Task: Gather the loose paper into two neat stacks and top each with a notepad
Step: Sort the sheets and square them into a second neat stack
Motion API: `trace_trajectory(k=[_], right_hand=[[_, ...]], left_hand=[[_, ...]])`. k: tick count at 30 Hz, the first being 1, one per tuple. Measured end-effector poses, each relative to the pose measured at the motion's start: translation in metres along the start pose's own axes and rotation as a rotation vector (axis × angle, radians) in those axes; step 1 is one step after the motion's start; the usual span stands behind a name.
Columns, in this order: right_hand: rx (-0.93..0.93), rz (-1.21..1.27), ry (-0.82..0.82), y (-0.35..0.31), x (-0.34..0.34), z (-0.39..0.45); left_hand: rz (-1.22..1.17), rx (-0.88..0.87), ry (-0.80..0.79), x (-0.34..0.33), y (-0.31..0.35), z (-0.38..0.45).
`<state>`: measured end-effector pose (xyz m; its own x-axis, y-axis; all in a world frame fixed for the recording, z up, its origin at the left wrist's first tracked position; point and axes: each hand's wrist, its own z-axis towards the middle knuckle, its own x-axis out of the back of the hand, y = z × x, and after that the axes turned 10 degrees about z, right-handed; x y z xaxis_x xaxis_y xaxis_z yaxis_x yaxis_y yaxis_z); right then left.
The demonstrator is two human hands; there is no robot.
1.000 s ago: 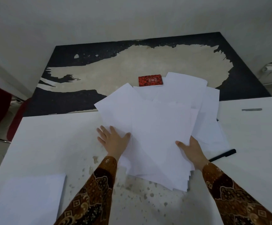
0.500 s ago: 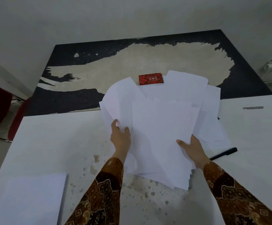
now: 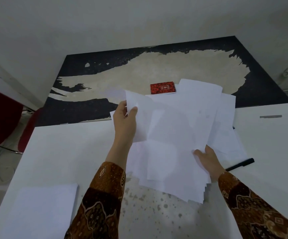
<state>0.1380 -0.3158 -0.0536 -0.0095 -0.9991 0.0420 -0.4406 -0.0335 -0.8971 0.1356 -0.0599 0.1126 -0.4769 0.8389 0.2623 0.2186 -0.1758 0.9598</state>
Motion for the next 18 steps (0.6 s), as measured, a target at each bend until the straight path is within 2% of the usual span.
trace_trajectory(k=[4, 6, 9, 13, 16, 18], right_hand=[[-0.013, 0.016, -0.01, -0.005, 0.0, -0.002], [-0.05, 0.085, -0.014, -0.014, -0.001, -0.007], [-0.095, 0.288, -0.065, -0.019, 0.003, -0.008], [-0.186, 0.299, -0.13, -0.018, 0.009, -0.003], [-0.076, 0.136, -0.138, -0.015, 0.005, -0.003], [0.022, 0.028, -0.114, -0.011, 0.003, -0.005]], left_hand=[[-0.206, 0.016, -0.165, 0.009, 0.012, -0.014], [-0.228, 0.052, -0.199, 0.012, 0.001, -0.015], [-0.06, 0.178, -0.185, 0.006, -0.038, -0.017], [0.2, 0.283, -0.205, -0.006, -0.099, -0.026], [0.451, 0.241, -0.23, -0.014, -0.125, -0.034], [0.603, 0.2, -0.16, -0.016, -0.136, -0.031]])
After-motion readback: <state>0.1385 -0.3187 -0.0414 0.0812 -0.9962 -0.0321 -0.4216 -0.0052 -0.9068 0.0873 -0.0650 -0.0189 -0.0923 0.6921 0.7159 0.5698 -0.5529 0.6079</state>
